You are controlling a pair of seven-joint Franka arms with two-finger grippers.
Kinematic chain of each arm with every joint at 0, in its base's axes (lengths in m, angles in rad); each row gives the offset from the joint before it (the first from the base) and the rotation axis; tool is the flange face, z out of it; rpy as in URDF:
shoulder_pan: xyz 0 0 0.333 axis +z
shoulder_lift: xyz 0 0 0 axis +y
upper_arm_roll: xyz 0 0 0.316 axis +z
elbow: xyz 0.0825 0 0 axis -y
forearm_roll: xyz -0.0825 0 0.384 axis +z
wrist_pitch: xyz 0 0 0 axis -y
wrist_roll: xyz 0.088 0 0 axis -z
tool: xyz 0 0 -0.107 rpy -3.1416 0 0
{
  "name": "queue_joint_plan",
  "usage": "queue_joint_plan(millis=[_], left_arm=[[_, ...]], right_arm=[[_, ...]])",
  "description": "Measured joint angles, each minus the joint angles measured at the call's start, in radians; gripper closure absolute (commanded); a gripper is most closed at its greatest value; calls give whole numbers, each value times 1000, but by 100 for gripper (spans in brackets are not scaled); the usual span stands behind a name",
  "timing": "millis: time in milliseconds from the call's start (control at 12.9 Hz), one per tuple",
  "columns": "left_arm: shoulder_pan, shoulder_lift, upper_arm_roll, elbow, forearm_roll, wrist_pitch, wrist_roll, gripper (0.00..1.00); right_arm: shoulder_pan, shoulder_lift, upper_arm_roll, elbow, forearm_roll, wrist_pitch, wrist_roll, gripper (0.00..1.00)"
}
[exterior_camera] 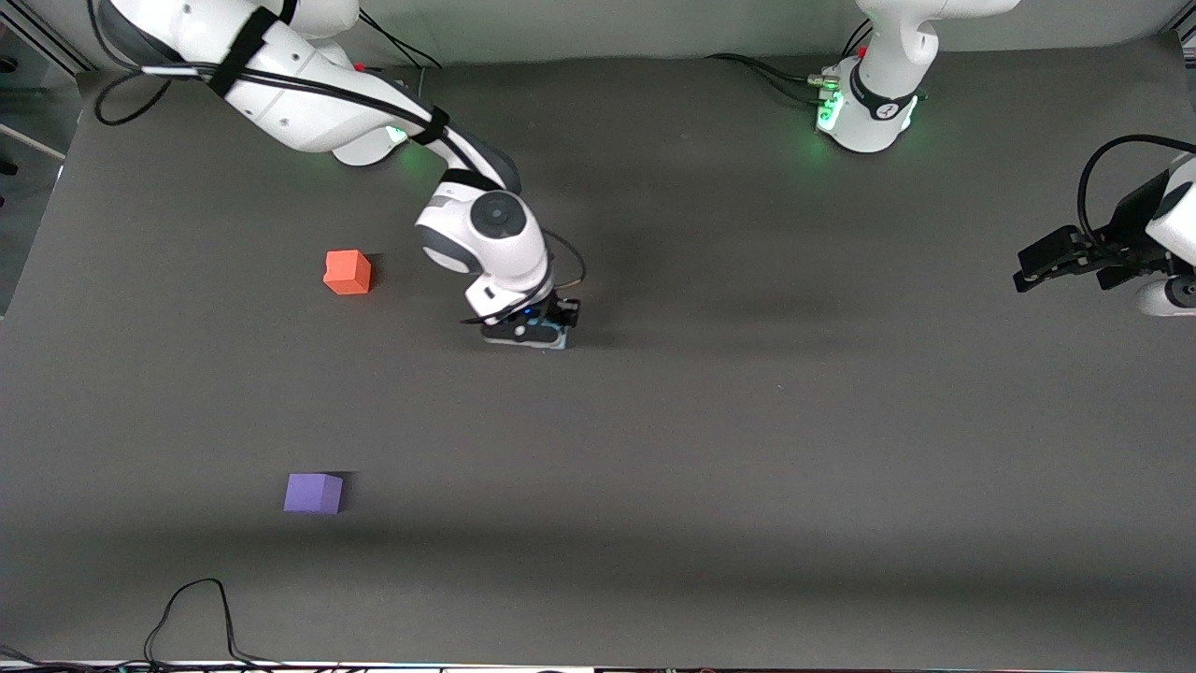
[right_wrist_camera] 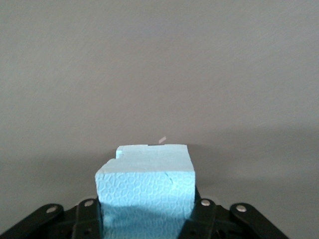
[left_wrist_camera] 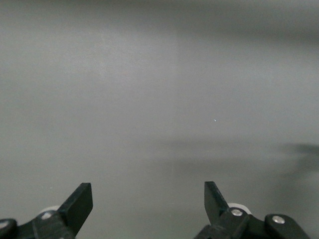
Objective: Place blue block between orange and purple blocks
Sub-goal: 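Carry the blue cube with the right gripper toward the orange cube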
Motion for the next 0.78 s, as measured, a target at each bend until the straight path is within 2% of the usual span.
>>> queue_joint_plan(millis=[155,233,388,465,620,775], left_arm=[[-9,2,0,1,32,-25,0,0],[-12,2,0,1,45,-32,0,0],[-13,2,0,1,52,-36,0,0],[-14,2,-1,1,53,-41,1,0],[-15,2,-2,1,56,-54,16,0],[-15,3,-2,1,57,-73,48,0]], right_arm=[[-46,-73,-14,2,160,-75,-187,77],[-56,-130,-57,3,259,-127,-322,77],[-59,-252,-199,-6,422,-211,-607,76],[-60,-307,-280,-23,469,-230,-728,76],[-64,-380,-452,-88,521,-229,-910,75],[-67,-382,-563,-168,564,-125,-1022,73]])
